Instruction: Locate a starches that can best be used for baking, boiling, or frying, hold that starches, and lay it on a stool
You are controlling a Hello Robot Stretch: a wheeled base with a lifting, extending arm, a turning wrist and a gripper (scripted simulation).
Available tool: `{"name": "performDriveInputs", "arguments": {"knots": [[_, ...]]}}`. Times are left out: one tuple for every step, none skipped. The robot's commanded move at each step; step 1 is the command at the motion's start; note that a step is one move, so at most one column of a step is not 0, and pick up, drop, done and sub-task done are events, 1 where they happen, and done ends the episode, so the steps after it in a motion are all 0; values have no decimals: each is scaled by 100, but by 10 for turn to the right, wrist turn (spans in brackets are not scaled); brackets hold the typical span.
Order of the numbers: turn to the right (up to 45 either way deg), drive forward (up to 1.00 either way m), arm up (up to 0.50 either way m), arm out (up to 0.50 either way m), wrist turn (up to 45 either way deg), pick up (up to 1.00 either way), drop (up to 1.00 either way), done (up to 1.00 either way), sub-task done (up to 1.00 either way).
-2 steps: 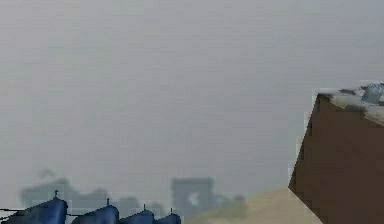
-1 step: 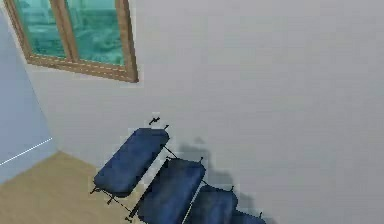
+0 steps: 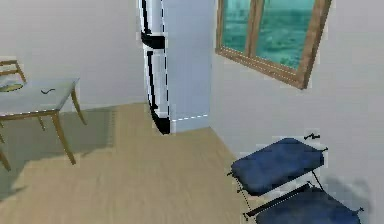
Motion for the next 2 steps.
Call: {"name": "performDriveInputs", "arguments": {"knots": [[-420,0,0,0,0,0,0,0,0],[0,0,0,28,0,0,0,0,0]]}}
